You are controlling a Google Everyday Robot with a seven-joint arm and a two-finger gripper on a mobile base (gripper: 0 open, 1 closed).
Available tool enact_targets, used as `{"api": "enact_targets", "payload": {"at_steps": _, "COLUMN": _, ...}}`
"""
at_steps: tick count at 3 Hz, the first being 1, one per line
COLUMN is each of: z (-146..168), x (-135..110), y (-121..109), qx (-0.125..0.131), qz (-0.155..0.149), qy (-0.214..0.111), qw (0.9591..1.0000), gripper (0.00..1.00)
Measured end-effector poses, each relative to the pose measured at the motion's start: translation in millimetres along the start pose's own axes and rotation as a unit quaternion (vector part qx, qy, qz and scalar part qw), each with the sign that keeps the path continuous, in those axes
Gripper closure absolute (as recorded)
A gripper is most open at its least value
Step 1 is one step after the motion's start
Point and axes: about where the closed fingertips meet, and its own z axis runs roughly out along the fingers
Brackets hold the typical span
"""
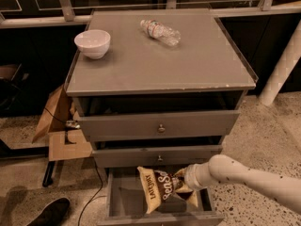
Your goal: Place brown chip bag into bottom drawer
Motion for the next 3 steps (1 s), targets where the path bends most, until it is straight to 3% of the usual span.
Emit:
{"api": "enact_targets", "payload": {"at_steps": 1, "z": 58, "x": 31, "y": 7, "qx": -0.019, "qz": -0.011, "qy": -0.008, "qw": 0.9997, "gripper": 1.0}}
{"api": "enact_targets", "payload": {"at_steps": 3, "z": 71, "x": 44, "y": 4, "qx": -0.001, "qz": -0.021, "qy": -0.002, "qw": 0.9998, "gripper": 1.0}}
